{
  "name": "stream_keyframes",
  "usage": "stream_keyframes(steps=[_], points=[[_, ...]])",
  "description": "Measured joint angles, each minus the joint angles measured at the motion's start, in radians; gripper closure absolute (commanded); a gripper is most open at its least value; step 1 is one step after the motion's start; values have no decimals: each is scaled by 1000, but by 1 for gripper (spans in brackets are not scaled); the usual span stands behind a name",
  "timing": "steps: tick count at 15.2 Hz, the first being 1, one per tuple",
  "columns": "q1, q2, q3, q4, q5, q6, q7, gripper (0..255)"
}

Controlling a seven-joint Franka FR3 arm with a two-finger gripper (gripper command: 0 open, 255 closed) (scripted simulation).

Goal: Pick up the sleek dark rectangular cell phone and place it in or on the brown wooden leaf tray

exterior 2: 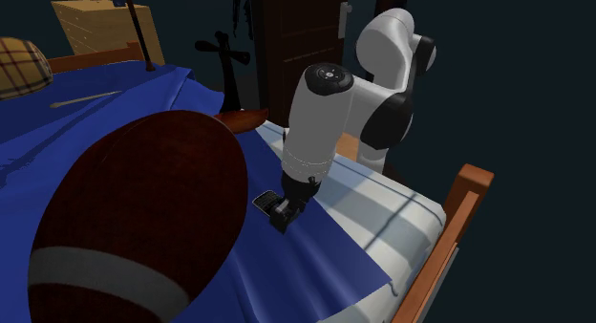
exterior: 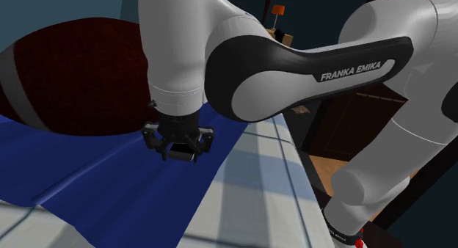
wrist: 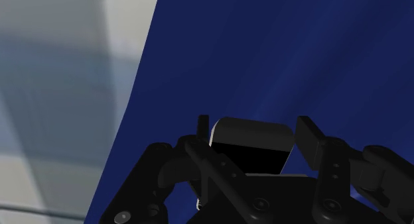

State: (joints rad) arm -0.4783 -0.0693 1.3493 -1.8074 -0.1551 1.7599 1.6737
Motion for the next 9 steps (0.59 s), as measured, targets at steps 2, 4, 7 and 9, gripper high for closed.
stream_keyframes(steps=[2, 4, 7, 9], points=[[-3, 12, 8, 24, -11, -23, 4, 255], [-3, 9, 6, 48, -7, -48, -2, 255], [0, -13, -10, 81, 14, -82, -24, 255], [-8, 26, 20, 122, -21, -119, -4, 255]])
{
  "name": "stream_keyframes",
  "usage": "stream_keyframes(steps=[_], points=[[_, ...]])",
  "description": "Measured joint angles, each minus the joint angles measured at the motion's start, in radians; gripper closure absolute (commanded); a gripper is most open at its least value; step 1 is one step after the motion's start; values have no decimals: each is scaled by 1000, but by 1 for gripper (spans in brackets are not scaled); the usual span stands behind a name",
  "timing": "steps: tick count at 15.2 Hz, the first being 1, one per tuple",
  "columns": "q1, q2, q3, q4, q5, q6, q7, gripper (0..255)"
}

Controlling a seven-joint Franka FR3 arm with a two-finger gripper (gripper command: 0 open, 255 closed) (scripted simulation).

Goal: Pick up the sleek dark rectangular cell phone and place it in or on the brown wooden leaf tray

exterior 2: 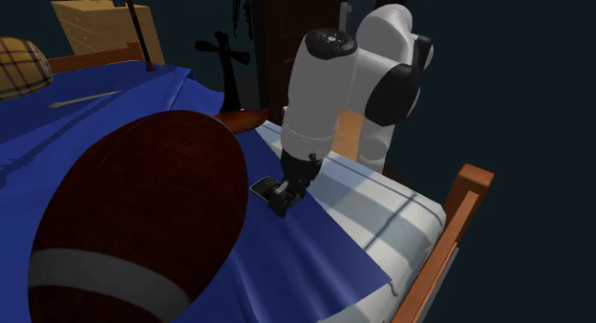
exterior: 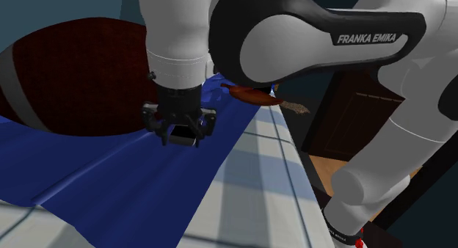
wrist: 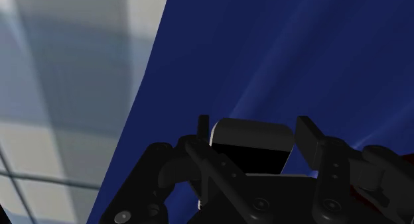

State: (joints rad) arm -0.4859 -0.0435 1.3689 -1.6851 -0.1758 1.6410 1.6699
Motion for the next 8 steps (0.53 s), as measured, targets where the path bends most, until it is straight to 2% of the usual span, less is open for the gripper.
stream_keyframes(steps=[6, 8], points=[[15, 61, 28, 93, -59, -90, 29, 255], [56, 126, 36, 142, -118, -136, 64, 255]])
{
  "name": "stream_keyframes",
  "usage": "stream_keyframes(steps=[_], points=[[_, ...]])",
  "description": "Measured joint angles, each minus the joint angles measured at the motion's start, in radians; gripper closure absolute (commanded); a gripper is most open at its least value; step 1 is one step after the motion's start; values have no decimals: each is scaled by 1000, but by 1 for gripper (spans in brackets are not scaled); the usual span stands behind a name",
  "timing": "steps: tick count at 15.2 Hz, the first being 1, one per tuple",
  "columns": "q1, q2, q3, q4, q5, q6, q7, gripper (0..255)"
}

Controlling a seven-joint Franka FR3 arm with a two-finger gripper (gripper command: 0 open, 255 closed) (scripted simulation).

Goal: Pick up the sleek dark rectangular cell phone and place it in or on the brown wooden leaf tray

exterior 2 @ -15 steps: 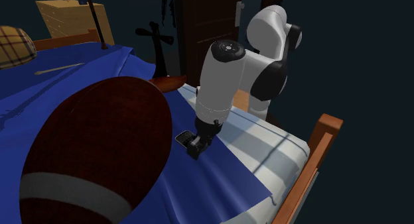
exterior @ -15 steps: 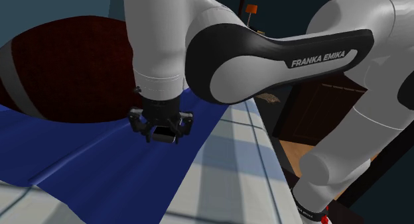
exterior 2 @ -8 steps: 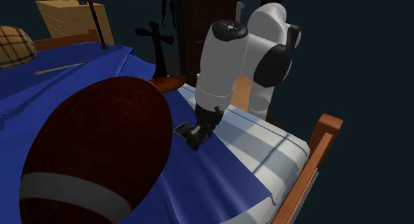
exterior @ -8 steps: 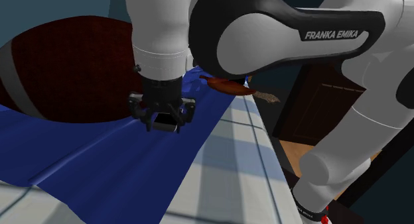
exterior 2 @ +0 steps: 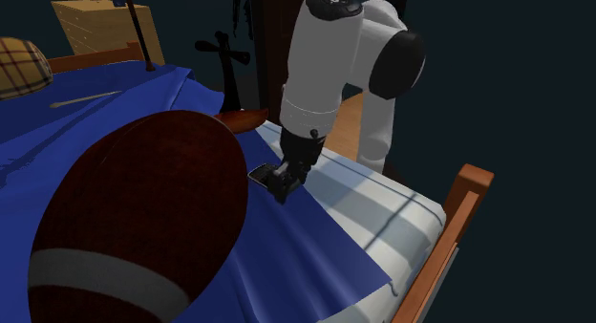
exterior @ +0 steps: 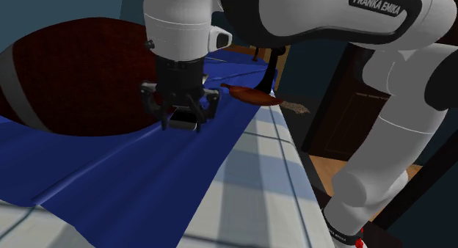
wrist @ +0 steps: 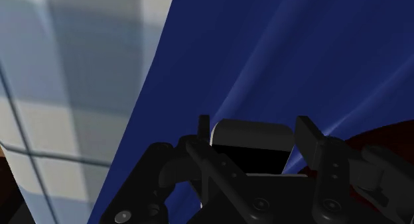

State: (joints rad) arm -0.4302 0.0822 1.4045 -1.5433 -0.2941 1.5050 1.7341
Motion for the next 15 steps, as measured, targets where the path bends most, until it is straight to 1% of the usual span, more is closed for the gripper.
stream_keyframes(steps=[1, 2, 3, 4, 5, 6, 7, 9, 11, 12, 14, 15], points=[[17, 16, -4, 19, -17, -18, 8, 255], [23, 20, -6, 31, -22, -29, 10, 255], [-20, -20, -1, 23, 12, -22, -21, 255], [-87, -125, -31, 0, 97, -2, -95, 255], [-114, -187, -61, -20, 163, 9, -162, 255], [-104, -239, -121, -44, 213, 19, -217, 255], [-69, -307, -222, -84, 272, 37, -283, 255], [-26, -386, -354, -146, 334, 59, -379, 255], [-10, -425, -430, -185, 357, 72, -446, 255], [-9, -432, -455, -195, 359, 77, -472, 255], [7, -478, -533, -249, 382, 93, -540, 255], [5, -482, -556, -264, 381, 103, -566, 255]])
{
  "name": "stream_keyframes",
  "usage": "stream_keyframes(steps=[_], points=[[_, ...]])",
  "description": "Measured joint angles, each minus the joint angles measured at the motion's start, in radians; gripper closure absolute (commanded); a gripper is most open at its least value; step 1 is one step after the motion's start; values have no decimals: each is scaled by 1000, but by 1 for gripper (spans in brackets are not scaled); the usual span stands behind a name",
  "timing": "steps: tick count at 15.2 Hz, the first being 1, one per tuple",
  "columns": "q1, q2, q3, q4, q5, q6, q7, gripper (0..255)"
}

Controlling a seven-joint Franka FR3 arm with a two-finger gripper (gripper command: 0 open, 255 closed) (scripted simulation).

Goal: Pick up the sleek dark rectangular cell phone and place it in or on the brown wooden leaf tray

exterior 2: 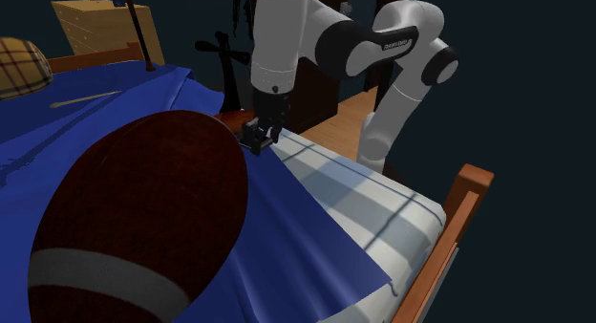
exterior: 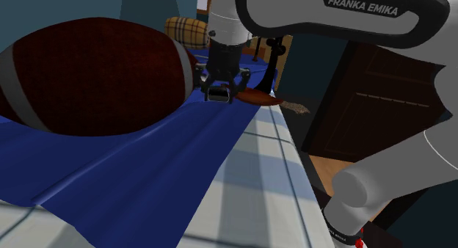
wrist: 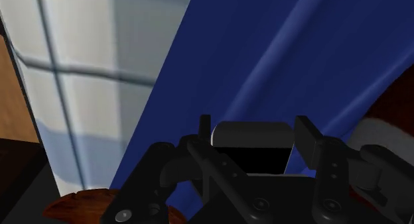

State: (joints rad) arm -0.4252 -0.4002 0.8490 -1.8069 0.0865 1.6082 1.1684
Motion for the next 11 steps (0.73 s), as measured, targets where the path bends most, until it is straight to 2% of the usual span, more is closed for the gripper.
stream_keyframes(steps=[3, 11], points=[[-3, -24, -80, -45, 1, 22, -86, 255], [-30, -52, -239, -126, -15, 74, -275, 255]])
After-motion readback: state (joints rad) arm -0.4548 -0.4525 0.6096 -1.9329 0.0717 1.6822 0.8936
